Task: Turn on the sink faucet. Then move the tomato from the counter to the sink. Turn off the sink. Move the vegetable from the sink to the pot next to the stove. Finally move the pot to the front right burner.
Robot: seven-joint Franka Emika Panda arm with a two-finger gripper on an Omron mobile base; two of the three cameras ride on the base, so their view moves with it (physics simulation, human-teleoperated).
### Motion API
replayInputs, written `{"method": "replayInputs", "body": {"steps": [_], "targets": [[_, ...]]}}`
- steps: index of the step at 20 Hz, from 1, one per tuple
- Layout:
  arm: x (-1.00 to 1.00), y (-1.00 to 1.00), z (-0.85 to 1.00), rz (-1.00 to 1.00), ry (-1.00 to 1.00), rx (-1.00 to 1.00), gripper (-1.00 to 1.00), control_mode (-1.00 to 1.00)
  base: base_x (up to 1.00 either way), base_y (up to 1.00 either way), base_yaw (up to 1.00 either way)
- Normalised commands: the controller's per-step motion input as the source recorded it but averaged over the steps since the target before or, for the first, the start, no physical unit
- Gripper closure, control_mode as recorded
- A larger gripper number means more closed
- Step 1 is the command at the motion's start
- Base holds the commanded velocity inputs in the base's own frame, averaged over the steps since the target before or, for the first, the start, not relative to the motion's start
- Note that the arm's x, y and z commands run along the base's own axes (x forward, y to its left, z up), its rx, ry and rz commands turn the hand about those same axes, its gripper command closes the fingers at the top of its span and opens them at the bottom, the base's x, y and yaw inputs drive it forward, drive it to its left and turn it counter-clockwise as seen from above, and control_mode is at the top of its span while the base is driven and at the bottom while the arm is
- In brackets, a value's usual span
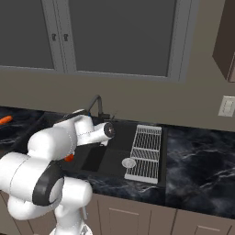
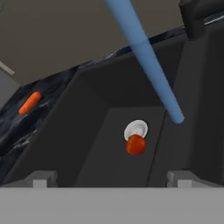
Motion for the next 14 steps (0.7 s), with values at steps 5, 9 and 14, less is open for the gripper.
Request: {"method": "replayInputs", "body": {"steps": [5, 9, 14], "targets": [[0.00, -0.44, 0.02, 0.01, -0.15, -0.02, -1.00, -1.00, 0.00, 0.00, 0.00], [0.06, -0.27, -0.05, 0.02, -0.08, 0.00, -1.00, -1.00, 0.00, 0.00, 0.00], [0.25, -0.33, 0.01, 0.09, -0.19, 0.00, -1.00, -1.00, 0.00, 0.00, 0.00]]}}
